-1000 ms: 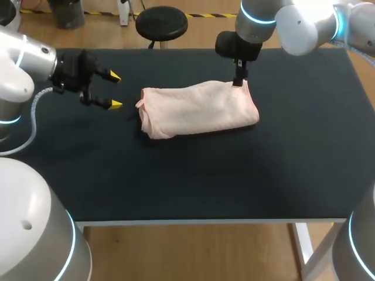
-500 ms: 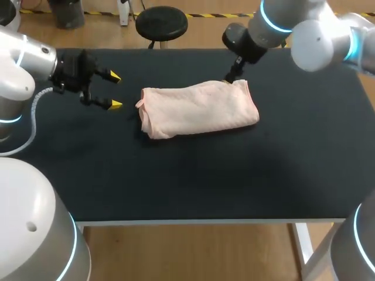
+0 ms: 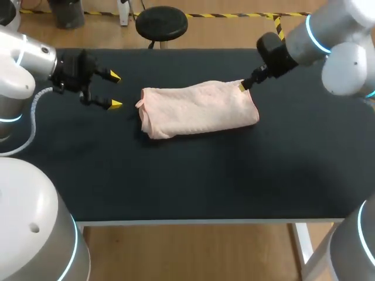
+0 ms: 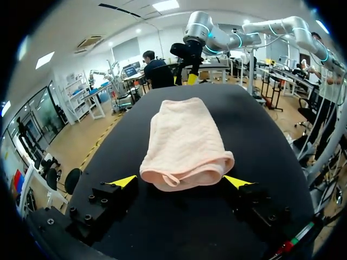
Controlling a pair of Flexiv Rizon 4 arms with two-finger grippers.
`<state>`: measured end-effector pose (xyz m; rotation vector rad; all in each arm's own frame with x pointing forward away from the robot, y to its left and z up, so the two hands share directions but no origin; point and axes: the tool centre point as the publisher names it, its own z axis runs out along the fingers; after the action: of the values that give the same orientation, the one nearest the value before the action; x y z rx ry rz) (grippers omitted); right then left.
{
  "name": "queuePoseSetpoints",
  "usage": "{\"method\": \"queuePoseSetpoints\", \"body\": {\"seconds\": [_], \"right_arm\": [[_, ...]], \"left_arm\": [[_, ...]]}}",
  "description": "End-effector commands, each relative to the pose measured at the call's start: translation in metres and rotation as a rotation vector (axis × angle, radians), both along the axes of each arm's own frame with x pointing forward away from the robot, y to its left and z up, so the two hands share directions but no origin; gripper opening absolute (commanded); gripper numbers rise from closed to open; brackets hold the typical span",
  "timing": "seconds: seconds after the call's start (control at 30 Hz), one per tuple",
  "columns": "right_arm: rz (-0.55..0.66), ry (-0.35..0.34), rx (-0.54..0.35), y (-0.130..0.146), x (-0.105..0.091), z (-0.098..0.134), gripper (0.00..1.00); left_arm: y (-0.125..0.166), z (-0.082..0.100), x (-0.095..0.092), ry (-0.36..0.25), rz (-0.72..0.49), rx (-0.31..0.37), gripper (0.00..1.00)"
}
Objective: Fold the towel
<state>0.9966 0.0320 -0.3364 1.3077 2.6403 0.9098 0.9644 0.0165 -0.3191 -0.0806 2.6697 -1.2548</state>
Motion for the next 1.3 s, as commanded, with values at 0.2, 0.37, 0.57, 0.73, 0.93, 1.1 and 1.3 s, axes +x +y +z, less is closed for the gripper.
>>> {"method": "queuePoseSetpoints", "body": {"seconds": [0.2,0.37,0.57,0.73,0.93,1.1,1.3], "right_arm": [[-0.496,0.313,0.632,-0.004,-0.002,-0.033,1.0],[-0.469,0.344,0.633,-0.002,0.0,-0.039,1.0],[-0.43,0.373,0.639,-0.002,0.003,-0.046,1.0],[-0.376,0.405,0.651,-0.004,0.006,-0.053,1.0],[-0.303,0.402,0.65,-0.006,0.008,-0.056,1.0],[-0.272,0.397,0.638,-0.006,0.01,-0.058,1.0],[-0.254,0.412,0.622,-0.001,0.012,-0.059,1.0]], "left_arm": [[0.0,-0.001,0.0,-0.002,0.001,-0.001,1.0],[0.0,-0.001,0.0,-0.002,0.001,-0.001,1.0],[0.0,-0.001,0.0,-0.002,0.001,-0.001,1.0],[0.0,-0.001,0.0,-0.002,0.001,-0.001,1.0],[0.0,-0.001,0.0,-0.002,0.001,-0.001,1.0],[0.0,-0.001,0.0,-0.002,0.001,-0.001,1.0],[0.0,-0.001,0.0,-0.002,0.001,-0.001,1.0]]}}
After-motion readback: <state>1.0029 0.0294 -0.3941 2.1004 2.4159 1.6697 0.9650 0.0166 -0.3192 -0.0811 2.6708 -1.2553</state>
